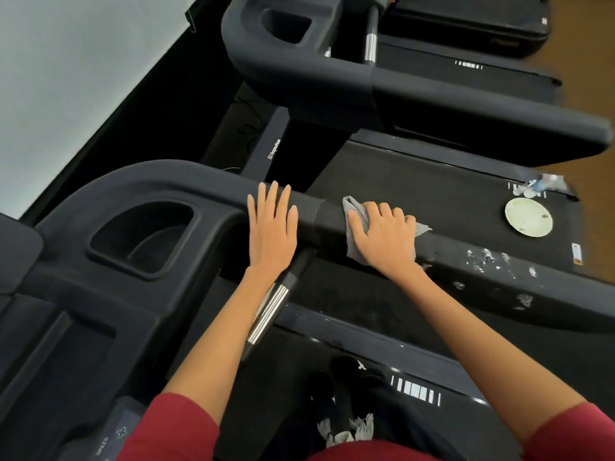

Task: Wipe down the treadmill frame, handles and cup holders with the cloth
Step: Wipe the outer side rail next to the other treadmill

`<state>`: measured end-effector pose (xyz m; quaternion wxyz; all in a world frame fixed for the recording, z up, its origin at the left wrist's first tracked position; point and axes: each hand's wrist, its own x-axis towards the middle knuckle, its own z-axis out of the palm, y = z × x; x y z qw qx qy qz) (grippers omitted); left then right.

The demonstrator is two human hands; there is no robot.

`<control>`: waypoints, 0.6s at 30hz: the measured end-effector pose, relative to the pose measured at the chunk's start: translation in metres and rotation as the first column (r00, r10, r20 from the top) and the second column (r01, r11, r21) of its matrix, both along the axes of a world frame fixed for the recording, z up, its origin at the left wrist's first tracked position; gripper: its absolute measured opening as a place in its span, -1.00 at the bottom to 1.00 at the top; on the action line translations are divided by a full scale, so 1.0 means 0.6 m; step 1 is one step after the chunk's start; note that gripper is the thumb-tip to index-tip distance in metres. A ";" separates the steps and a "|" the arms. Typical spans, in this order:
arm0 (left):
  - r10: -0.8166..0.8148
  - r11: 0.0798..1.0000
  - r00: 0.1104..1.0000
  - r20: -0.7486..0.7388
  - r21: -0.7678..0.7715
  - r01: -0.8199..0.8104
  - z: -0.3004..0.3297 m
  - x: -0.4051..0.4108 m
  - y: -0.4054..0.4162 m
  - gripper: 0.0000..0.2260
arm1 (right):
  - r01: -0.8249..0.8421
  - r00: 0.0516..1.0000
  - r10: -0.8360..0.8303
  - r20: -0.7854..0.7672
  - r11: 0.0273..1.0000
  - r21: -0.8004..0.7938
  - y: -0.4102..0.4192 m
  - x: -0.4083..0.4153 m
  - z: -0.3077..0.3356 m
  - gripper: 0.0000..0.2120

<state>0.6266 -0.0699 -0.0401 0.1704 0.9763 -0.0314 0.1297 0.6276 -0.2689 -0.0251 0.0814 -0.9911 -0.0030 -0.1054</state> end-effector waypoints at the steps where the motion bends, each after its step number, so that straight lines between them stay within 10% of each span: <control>1: 0.000 1.000 1.000 -0.009 0.017 0.000 -0.002 0.001 0.008 -0.54 | -0.008 1.000 0.008 -0.028 1.000 -0.002 0.007 0.005 0.002 -0.46; 18: -0.042 0.992 0.999 0.007 -0.117 0.042 0.002 0.000 0.019 -0.53 | -0.204 0.978 0.203 -0.036 0.979 -0.012 0.159 0.045 0.017 -0.54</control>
